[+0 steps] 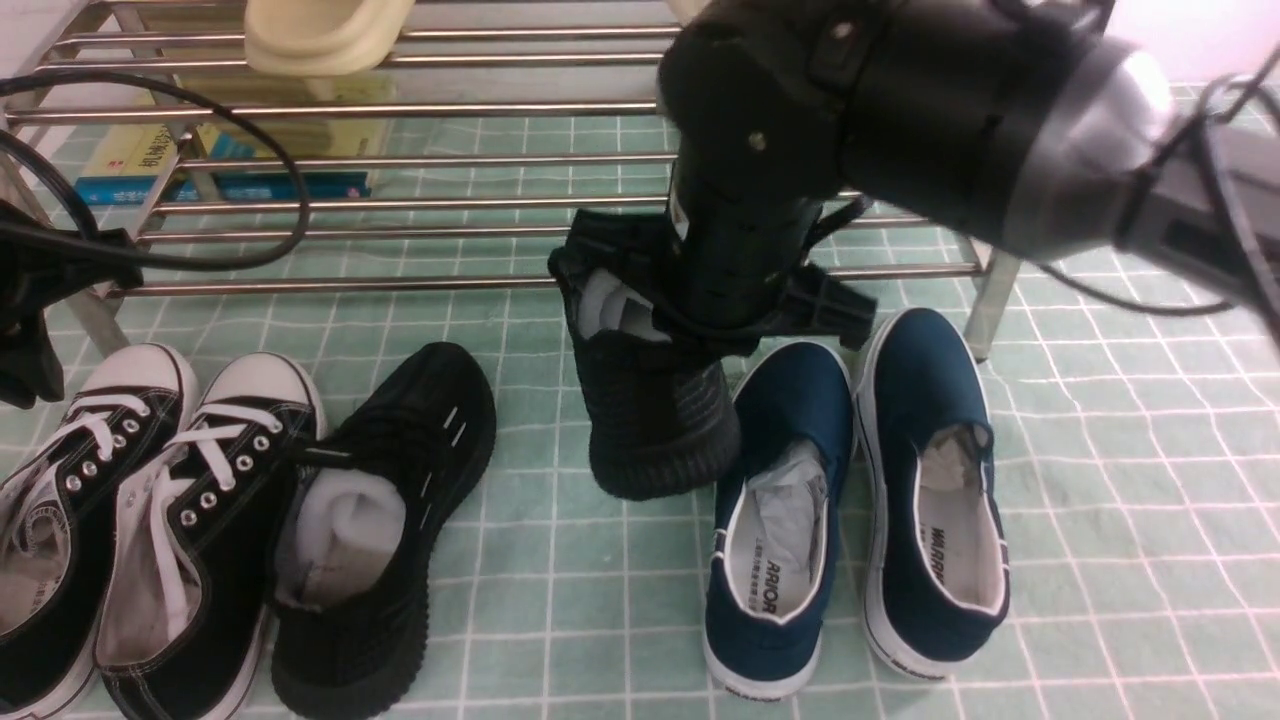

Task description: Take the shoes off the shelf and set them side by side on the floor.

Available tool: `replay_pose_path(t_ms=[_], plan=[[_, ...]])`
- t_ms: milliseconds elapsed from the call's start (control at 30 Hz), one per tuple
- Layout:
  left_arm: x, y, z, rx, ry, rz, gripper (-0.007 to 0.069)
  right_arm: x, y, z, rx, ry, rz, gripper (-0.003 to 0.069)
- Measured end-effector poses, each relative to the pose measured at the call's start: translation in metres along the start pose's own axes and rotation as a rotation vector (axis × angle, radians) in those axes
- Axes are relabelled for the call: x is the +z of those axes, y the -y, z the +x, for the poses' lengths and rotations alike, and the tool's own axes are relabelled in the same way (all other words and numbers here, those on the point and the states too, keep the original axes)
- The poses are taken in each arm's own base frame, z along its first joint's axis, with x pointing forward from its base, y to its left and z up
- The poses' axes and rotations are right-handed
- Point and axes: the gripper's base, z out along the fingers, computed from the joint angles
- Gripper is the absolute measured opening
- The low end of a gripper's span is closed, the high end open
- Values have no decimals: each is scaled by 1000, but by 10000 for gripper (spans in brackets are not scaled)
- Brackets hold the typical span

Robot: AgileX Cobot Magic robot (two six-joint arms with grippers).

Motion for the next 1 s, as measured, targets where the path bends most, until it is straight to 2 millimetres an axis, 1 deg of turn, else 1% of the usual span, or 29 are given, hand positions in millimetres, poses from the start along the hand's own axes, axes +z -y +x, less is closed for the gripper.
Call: replay_pose_path(t_ms=[33,67,167,200,267,400,500,567,600,633,733,1000], plan=[[0,0,0,0,0,0,80,1,0,0,3,-3,2,2],[0,0,0,0,0,0,82,8,-2,4,12,-21,11,3],[0,0,0,0,0,0,85,21,-6,14,14,-42,30,4],[0,0,0,0,0,0,85,22,-6,14,16,-42,31,4],[0,0,0,0,-1,0,85,32,-8,22,31,-65,43,6],[0,0,0,0,-1,0,89,41,-12,32,39,-106,47,10],[0,0,0,0,-1,0,89,41,-14,38,33,-118,44,10],[0,0,0,0,-1,0,89,38,-17,50,13,-132,44,13],[0,0,0,0,-1,0,89,38,-17,50,13,-133,44,13],[0,0,0,0,-1,0,89,37,-19,58,-2,-141,53,15],[0,-1,0,3,1,-7,89,35,-18,65,-13,-157,77,18],[0,-2,0,11,3,-25,90,35,-16,66,-18,-160,100,24]])
